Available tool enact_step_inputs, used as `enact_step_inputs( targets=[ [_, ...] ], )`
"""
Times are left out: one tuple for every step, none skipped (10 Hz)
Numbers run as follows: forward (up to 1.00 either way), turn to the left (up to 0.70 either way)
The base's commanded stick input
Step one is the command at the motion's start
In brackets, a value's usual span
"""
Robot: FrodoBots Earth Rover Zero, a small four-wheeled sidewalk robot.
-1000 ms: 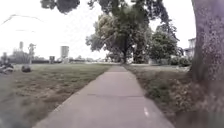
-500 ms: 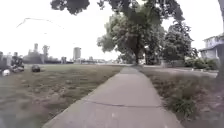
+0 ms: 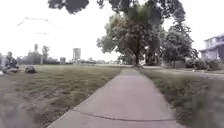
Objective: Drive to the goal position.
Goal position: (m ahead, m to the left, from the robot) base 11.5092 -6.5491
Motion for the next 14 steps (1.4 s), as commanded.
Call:
enact_step_inputs(
  targets=[
    [0.7, 0.0],
    [0.7, 0.0],
    [0.7, 0.0],
    [0.7, 0.0],
    [0.7, 0.0],
    [0.7, 0.0],
    [0.7, 0.0],
    [0.7, 0.0],
    [0.7, 0.0],
    [0.7, 0.0],
    [0.7, 0.0],
    [0.7, 0.0],
    [0.7, -0.15],
    [0.7, -0.32]
  ],
)
